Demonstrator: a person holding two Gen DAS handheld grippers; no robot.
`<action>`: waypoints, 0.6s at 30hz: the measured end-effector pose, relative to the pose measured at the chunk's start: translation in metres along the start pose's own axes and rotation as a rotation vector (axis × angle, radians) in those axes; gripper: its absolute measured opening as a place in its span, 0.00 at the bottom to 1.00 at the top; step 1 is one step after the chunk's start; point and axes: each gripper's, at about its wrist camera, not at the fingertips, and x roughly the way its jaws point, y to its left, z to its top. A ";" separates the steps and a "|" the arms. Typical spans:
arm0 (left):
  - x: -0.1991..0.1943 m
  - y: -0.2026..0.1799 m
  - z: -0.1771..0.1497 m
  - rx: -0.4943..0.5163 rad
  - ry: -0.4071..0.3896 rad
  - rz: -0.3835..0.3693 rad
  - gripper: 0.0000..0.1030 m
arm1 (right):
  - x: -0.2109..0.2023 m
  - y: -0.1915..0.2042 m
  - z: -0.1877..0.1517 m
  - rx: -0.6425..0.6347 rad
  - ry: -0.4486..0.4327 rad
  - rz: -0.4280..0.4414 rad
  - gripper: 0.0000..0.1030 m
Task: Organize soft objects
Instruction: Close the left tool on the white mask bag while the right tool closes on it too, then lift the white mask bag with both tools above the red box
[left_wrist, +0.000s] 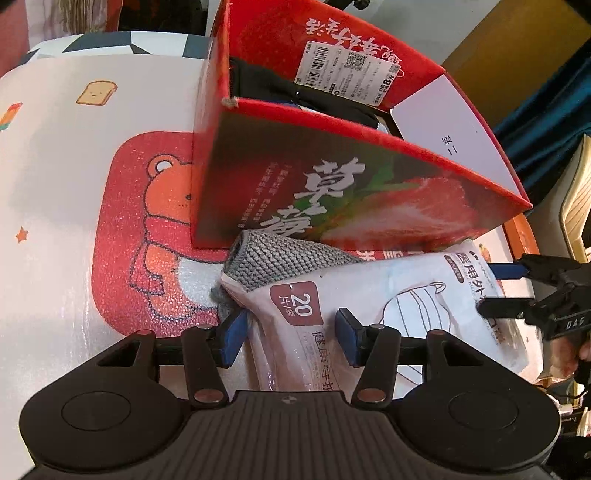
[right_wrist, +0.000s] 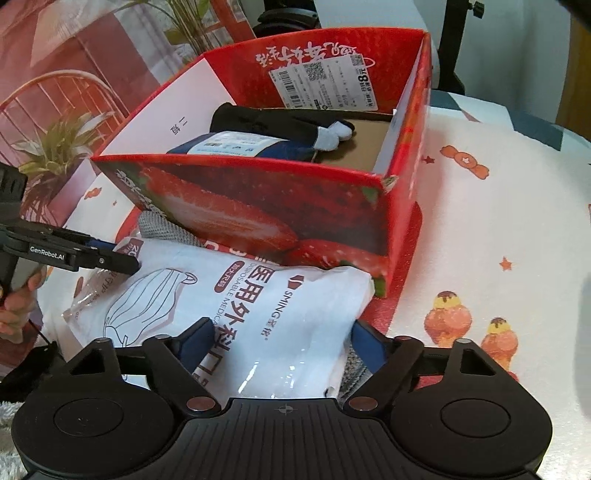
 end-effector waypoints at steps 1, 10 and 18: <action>0.000 0.000 -0.002 -0.004 -0.004 -0.001 0.54 | -0.002 -0.001 0.001 -0.002 0.001 0.001 0.71; 0.000 0.003 -0.004 -0.002 -0.016 -0.012 0.54 | -0.020 -0.010 0.015 0.011 -0.042 0.025 0.58; 0.000 0.004 -0.007 -0.003 -0.018 -0.016 0.55 | 0.004 -0.018 0.012 0.081 0.019 -0.008 0.63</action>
